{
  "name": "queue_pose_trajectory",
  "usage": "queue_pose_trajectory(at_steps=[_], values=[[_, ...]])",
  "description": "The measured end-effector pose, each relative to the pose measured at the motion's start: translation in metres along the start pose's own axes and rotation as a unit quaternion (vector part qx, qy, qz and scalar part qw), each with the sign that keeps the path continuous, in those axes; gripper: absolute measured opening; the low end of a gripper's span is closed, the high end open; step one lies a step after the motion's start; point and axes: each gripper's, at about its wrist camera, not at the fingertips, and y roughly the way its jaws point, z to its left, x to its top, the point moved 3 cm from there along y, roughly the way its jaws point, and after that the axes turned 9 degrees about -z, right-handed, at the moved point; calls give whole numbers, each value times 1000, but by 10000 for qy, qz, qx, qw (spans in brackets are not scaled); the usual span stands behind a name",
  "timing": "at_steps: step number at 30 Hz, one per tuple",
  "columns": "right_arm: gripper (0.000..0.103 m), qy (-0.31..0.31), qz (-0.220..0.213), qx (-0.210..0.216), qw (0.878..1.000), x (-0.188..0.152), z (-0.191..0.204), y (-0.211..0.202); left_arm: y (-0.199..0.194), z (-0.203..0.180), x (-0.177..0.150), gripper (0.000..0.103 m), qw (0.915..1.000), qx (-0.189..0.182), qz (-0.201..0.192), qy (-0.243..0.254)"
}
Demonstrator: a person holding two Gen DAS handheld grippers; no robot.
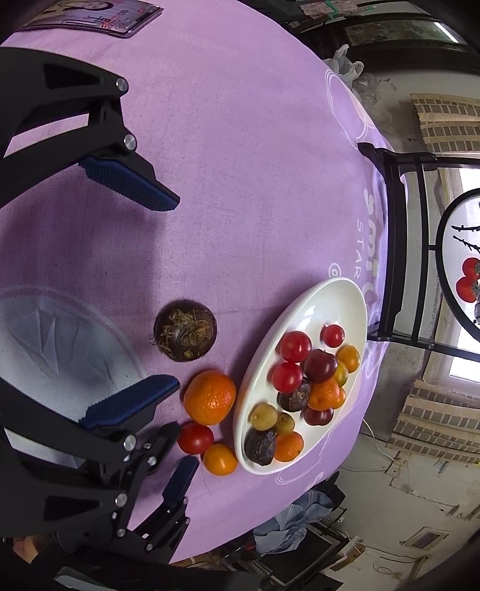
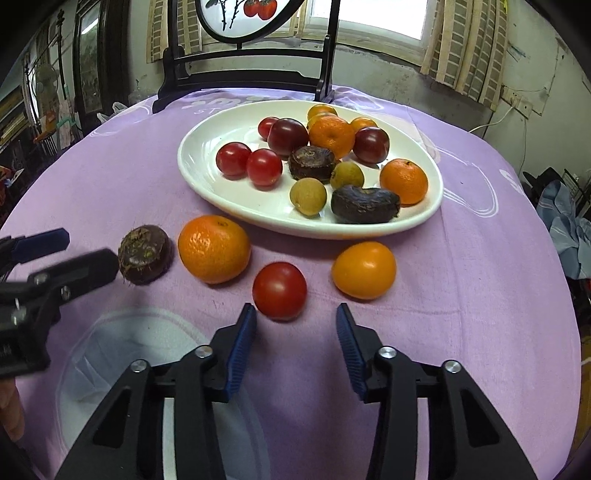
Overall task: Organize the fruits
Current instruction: 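Grasp a red cherry tomato with the right tool, then grasp the dark brown dried fruit with the left tool, then carry both fruits over the white plate and open both tools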
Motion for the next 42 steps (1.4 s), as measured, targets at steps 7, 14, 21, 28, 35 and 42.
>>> queue_pose_trajectory(at_steps=[7,14,21,28,35,42], values=[[29,83,-80,76,9999,5,5,4,1,-7,-3,88,9998,-61,12,164],[29,331,-101,340,9988,-17,-7,-23,8,-11,-8,88,9996,3,47,279],[29,539,-182,555,9968,-37,-14,-45,18,-17,-11,87,9989,82,-19,457],[29,584,-285,650,9958,-36,-15,-53,28,-21,-10,66,9989,-109,-26,448],[29,696,-377,629,9949,-38,-20,-57,23,-23,-9,41,9985,-346,7,433],[29,902,-617,654,9919,-34,-28,-76,-18,-27,6,41,9976,-541,-311,316]])
